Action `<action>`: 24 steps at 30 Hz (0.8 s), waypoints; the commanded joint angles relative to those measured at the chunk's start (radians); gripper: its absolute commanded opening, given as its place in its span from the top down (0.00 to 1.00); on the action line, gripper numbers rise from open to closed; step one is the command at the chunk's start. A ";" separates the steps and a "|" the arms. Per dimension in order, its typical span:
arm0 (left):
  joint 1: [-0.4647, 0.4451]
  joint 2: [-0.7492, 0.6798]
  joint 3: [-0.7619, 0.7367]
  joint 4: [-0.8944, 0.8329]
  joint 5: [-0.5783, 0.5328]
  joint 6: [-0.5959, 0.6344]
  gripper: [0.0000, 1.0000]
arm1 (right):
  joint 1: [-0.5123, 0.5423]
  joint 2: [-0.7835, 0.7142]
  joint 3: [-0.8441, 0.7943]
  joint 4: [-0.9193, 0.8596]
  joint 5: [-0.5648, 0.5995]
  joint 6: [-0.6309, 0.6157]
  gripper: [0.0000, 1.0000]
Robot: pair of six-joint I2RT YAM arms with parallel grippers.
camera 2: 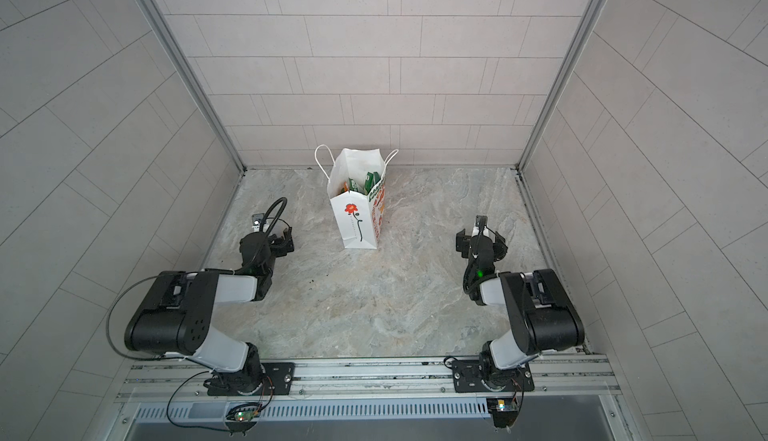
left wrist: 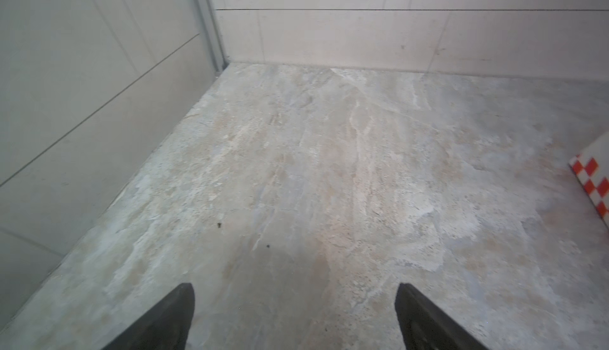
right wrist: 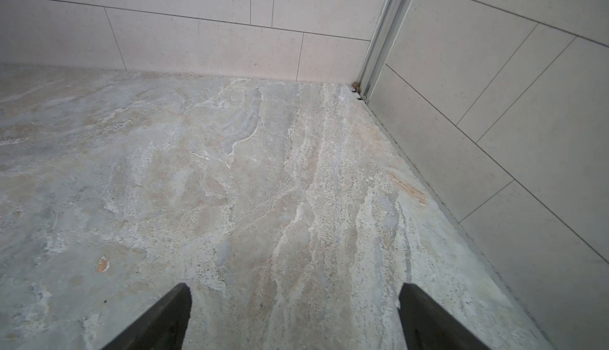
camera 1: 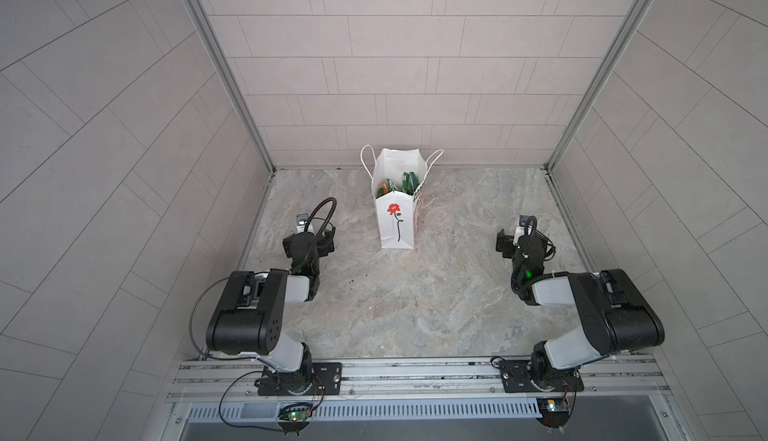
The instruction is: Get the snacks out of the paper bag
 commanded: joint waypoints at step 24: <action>-0.039 -0.148 0.975 -0.957 0.870 -0.459 0.16 | 0.092 -0.151 0.335 -0.841 -0.549 0.313 0.05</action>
